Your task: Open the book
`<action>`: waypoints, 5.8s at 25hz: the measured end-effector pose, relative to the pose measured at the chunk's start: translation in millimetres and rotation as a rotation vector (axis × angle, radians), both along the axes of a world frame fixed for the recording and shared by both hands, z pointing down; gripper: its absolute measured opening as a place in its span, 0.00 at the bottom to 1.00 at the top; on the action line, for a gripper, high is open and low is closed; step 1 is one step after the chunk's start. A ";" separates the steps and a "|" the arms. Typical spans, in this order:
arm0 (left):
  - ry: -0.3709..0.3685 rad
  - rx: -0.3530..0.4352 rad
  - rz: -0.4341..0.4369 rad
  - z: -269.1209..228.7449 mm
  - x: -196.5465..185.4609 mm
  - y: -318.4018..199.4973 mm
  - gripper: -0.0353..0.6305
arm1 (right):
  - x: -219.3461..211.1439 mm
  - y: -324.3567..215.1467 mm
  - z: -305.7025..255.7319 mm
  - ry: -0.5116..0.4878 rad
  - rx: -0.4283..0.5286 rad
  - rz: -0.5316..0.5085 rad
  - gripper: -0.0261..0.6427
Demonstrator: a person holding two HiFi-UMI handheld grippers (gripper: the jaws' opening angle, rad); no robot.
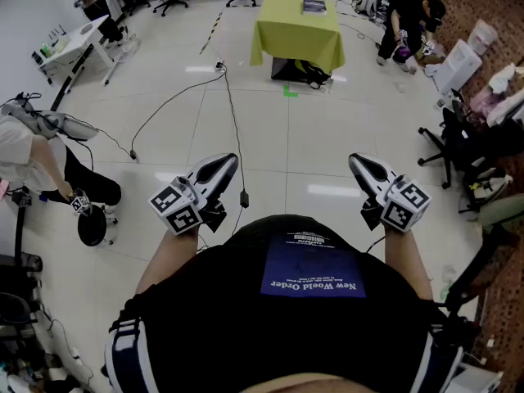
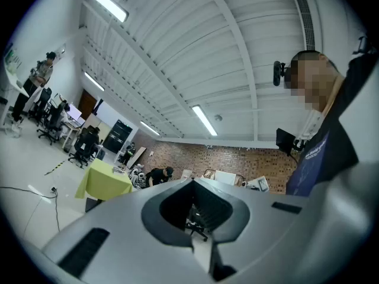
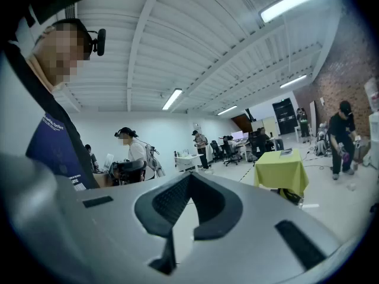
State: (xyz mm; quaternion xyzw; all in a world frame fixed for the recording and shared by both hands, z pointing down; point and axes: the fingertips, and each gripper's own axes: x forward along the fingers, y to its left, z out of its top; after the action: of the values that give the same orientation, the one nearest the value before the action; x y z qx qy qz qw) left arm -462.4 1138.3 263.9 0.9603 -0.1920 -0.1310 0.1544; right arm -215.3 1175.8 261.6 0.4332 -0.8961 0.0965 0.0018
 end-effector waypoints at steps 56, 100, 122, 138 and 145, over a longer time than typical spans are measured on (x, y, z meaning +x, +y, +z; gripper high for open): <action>-0.048 0.019 0.141 -11.9 90.9 -295.1 0.06 | 90.2 -284.2 -10.5 -0.054 0.021 0.162 0.03; -0.074 -0.003 0.120 -11.4 331.0 -640.6 0.06 | 320.9 -637.3 -7.2 -0.075 -0.025 0.128 0.08; -0.124 -0.011 0.175 -1.6 292.7 -918.2 0.06 | 311.6 -897.6 -7.3 -0.095 -0.030 0.261 0.08; -0.153 -0.045 -0.010 -20.8 449.7 -1048.7 0.06 | 464.0 -1089.4 -11.8 -0.136 -0.028 0.037 0.03; -0.140 -0.046 0.043 -6.6 429.5 -1131.8 0.06 | 439.8 -1163.4 4.8 -0.102 -0.068 0.078 0.03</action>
State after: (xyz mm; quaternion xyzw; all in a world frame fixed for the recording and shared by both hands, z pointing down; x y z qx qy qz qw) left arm -32.9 6.5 257.3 0.9672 -0.1848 -0.0558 0.1652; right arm 224.6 12.4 266.4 0.4621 -0.8737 0.1488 -0.0329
